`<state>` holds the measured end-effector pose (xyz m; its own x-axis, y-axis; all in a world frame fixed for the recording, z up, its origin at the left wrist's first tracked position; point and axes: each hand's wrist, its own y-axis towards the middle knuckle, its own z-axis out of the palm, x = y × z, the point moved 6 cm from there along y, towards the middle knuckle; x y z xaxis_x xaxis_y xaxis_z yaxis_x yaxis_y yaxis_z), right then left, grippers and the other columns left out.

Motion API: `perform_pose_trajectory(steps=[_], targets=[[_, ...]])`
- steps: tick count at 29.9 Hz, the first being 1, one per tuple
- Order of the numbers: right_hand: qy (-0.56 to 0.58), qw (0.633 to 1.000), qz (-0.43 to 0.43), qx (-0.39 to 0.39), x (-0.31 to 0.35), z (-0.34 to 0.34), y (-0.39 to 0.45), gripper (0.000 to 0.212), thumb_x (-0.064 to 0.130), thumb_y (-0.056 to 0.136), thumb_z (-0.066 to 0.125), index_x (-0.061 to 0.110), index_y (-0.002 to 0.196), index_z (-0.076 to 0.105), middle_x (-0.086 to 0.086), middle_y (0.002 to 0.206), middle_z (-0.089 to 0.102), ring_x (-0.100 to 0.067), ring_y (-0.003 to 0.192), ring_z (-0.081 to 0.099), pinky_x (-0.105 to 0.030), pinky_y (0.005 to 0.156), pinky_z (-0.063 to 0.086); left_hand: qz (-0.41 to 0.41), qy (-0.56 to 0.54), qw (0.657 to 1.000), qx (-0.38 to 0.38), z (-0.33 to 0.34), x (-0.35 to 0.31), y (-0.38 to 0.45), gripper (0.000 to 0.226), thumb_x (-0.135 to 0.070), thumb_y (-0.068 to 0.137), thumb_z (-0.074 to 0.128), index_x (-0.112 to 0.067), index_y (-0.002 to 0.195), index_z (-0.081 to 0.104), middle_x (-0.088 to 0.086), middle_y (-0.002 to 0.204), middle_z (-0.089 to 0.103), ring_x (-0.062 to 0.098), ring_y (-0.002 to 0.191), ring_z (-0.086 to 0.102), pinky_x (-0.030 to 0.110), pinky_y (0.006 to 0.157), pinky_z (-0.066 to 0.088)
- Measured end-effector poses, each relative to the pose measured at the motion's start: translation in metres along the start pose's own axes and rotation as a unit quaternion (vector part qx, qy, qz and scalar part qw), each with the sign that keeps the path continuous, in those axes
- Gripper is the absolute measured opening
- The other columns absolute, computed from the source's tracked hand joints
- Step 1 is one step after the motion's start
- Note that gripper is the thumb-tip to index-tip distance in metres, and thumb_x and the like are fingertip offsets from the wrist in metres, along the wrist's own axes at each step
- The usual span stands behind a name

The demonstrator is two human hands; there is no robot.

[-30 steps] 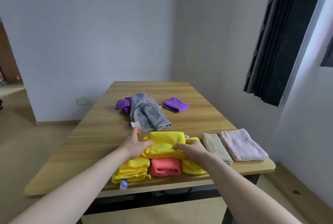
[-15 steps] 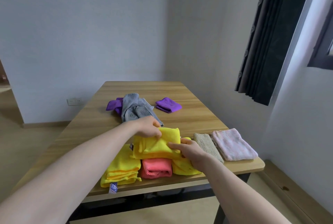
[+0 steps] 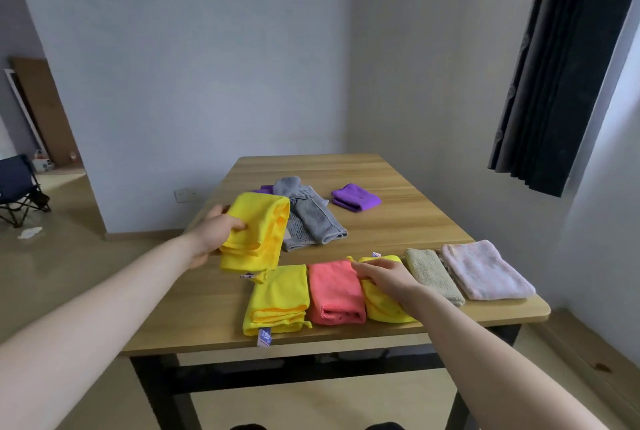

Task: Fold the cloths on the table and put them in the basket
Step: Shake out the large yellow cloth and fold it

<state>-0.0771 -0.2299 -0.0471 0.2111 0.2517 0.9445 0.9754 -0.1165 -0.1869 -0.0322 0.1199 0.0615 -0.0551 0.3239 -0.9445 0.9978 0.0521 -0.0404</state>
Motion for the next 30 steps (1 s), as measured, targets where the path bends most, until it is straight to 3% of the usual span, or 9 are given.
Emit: perform_pose_trajectory(steps=[6, 9, 11, 14, 17, 20, 24, 26, 30], targets=[[-0.03, 0.999, -0.003, -0.018, 0.0, 0.001, -0.002, 0.05, 0.05, 0.077, 0.083, 0.022, 0.117, 0.073, 0.003, 0.116, 0.069, -0.016, 0.111, 0.062, -0.035, 0.102, 0.049, -0.067, 0.053, 0.996, -0.029, -0.027, 0.066, -0.014, 0.065, 0.004, 0.091, 0.059, -0.009, 0.151, 0.037, 0.013, 0.128, 0.054, 0.024, 0.095, 0.057, 0.034, 0.075, 0.047], [-0.04, 0.999, -0.006, -0.021, 0.003, 0.002, -0.004, 0.048, 0.047, 0.08, 0.082, 0.021, 0.119, 0.073, 0.003, 0.118, 0.067, -0.015, 0.109, 0.06, -0.03, 0.095, 0.045, -0.112, 0.106, 0.988, 0.002, -0.031, 0.092, -0.019, 0.075, 0.0, 0.089, 0.06, -0.013, 0.156, 0.026, 0.013, 0.131, 0.049, 0.024, 0.1, 0.055, 0.037, 0.083, 0.05], [-0.048, 0.999, -0.007, -0.023, 0.004, 0.003, -0.005, 0.043, 0.044, 0.082, 0.081, 0.02, 0.117, 0.072, 0.003, 0.115, 0.067, -0.013, 0.103, 0.059, -0.028, 0.09, 0.042, -0.12, 0.204, 0.971, 0.026, -0.033, 0.104, -0.023, 0.093, -0.011, 0.083, 0.065, -0.014, 0.16, 0.014, 0.015, 0.148, 0.04, 0.031, 0.124, 0.05, 0.041, 0.102, 0.046], [-0.068, 0.997, -0.024, -0.035, 0.003, 0.004, -0.004, 0.036, 0.04, 0.083, 0.08, 0.02, 0.112, 0.073, 0.008, 0.104, 0.067, -0.012, 0.1, 0.06, -0.026, 0.088, 0.041, -0.07, 0.357, 0.931, 0.012, -0.032, 0.103, -0.024, 0.105, -0.032, 0.078, 0.062, -0.018, 0.162, 0.001, 0.01, 0.168, 0.0, 0.04, 0.153, 0.01, 0.046, 0.121, 0.023], [-0.116, 0.99, -0.055, -0.058, 0.002, 0.008, -0.004, 0.034, 0.042, 0.081, 0.081, 0.023, 0.108, 0.073, 0.01, 0.1, 0.071, -0.012, 0.101, 0.064, -0.026, 0.087, 0.046, 0.008, 0.377, 0.926, 0.011, -0.019, 0.085, -0.029, 0.098, -0.045, 0.07, 0.043, -0.025, 0.162, 0.016, 0.0, 0.169, 0.0, 0.037, 0.154, 0.001, 0.047, 0.124, 0.013], [-0.167, 0.981, -0.071, -0.072, -0.002, 0.012, -0.005, 0.032, 0.047, 0.078, 0.079, 0.03, 0.104, 0.072, 0.015, 0.096, 0.072, -0.007, 0.094, 0.066, -0.028, 0.086, 0.053, 0.026, 0.397, 0.914, 0.077, 0.005, 0.085, -0.033, 0.09, -0.053, 0.073, 0.032, -0.034, 0.16, 0.023, -0.003, 0.17, 0.001, 0.029, 0.156, -0.001, 0.046, 0.125, 0.009], [-0.229, 0.964, -0.098, -0.091, 0.0, 0.016, -0.011, 0.034, 0.052, 0.076, 0.075, 0.036, 0.105, 0.069, 0.02, 0.098, 0.069, -0.005, 0.097, 0.065, -0.028, 0.087, 0.053, 0.021, 0.453, 0.883, 0.118, 0.029, 0.104, -0.039, 0.093, -0.082, 0.08, 0.025, -0.039, 0.161, 0.008, -0.01, 0.169, -0.009, 0.023, 0.155, -0.015, 0.049, 0.125, -0.003], [-0.254, 0.955, -0.112, -0.107, 0.001, 0.016, -0.015, 0.035, 0.055, 0.075, 0.073, 0.036, 0.105, 0.069, 0.022, 0.099, 0.069, -0.007, 0.1, 0.063, -0.029, 0.087, 0.052, 0.031, 0.483, 0.868, 0.113, 0.034, 0.109, -0.041, 0.087, -0.084, 0.089, 0.019, -0.04, 0.161, 0.001, -0.013, 0.167, -0.014, 0.022, 0.154, -0.019, 0.051, 0.124, -0.007], [-0.283, 0.943, -0.128, -0.122, 0.002, 0.018, -0.02, 0.035, 0.057, 0.075, 0.069, 0.038, 0.105, 0.069, 0.024, 0.099, 0.068, -0.01, 0.103, 0.06, -0.029, 0.086, 0.05, 0.025, 0.504, 0.854, 0.128, 0.035, 0.109, -0.046, 0.106, -0.096, 0.071, 0.004, -0.04, 0.16, -0.002, -0.014, 0.167, -0.016, 0.021, 0.155, -0.018, 0.051, 0.125, -0.008]])
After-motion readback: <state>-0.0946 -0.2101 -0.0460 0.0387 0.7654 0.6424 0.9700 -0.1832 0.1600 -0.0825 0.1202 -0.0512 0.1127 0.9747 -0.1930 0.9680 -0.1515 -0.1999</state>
